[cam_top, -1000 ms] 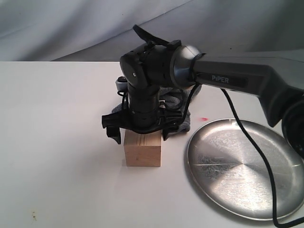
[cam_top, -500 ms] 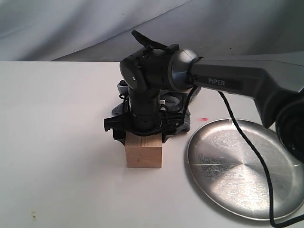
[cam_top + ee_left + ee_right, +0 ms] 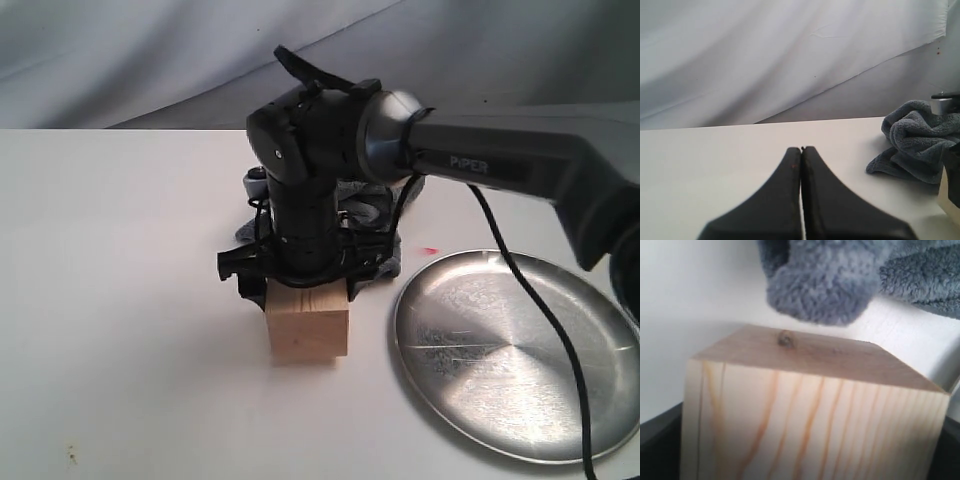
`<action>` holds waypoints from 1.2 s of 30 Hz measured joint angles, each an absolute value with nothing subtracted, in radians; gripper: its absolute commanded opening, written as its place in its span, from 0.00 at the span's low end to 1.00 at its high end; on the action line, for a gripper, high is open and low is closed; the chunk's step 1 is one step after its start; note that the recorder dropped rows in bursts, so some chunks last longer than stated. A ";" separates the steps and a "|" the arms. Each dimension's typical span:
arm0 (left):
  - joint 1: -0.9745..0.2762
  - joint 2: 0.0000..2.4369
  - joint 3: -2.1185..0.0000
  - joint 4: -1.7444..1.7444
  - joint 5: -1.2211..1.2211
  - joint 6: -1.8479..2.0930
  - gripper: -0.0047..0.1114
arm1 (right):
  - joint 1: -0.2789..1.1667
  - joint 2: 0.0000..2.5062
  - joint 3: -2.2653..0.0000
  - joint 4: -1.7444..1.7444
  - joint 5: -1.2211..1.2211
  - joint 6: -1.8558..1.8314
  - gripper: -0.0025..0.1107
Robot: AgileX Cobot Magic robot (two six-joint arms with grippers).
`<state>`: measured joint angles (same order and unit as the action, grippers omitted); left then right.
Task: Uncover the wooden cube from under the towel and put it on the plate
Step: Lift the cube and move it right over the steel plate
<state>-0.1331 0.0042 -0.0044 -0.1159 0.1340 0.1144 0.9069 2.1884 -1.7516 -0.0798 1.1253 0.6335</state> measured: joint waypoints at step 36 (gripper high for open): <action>-0.133 0.004 -0.004 -0.116 0.134 0.114 0.04 | 0.620 1.472 -1.137 -0.226 1.033 0.558 0.02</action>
<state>-0.1331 0.0042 -0.0044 -0.1159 0.1340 0.1144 0.6205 1.4718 -1.1365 -0.2257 1.0329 0.5584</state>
